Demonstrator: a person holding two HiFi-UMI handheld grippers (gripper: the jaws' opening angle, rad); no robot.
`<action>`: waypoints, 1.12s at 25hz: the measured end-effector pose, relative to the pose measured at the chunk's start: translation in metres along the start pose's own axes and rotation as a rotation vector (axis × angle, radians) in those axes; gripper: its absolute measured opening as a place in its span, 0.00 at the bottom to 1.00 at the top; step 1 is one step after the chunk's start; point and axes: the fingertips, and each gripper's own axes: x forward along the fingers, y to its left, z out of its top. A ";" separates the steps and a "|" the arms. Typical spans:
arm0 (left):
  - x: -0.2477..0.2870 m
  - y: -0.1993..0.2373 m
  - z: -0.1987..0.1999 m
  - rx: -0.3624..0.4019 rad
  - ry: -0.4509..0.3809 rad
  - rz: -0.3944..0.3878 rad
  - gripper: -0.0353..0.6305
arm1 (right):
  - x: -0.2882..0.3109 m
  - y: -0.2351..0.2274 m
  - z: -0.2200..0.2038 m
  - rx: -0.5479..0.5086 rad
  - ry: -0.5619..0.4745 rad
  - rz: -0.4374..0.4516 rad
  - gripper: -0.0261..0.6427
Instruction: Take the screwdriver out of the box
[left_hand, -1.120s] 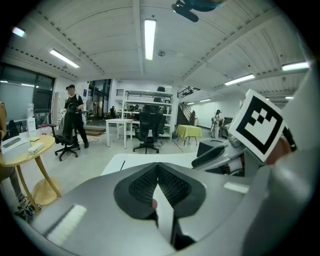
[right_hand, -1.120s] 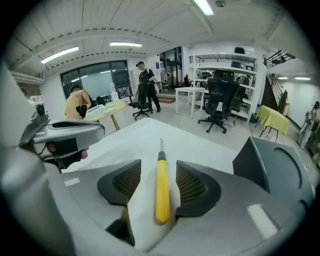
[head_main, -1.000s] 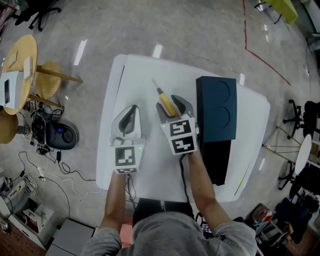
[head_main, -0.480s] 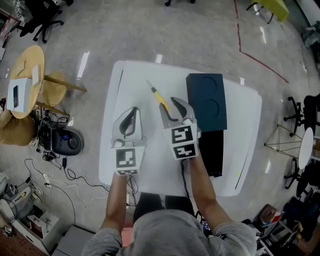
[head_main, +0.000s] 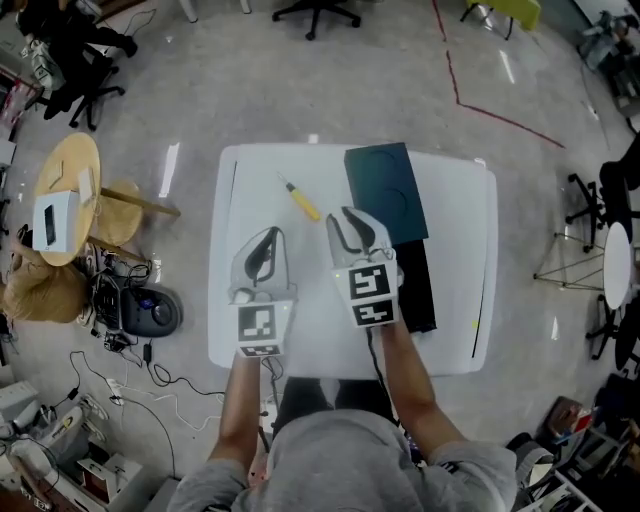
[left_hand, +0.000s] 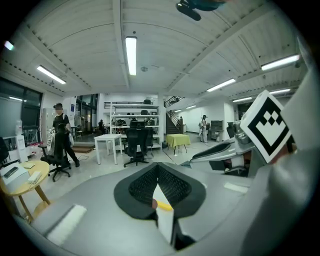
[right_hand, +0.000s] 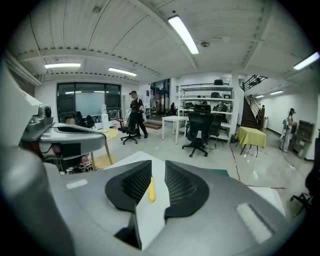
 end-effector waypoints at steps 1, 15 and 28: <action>-0.004 -0.004 0.005 0.002 -0.005 -0.004 0.07 | -0.009 -0.002 0.002 0.006 -0.011 -0.007 0.17; -0.058 -0.039 0.044 0.029 -0.061 -0.075 0.07 | -0.109 -0.005 0.013 0.061 -0.104 -0.138 0.08; -0.098 -0.060 0.034 0.039 -0.045 -0.148 0.07 | -0.170 0.006 -0.009 0.091 -0.145 -0.245 0.05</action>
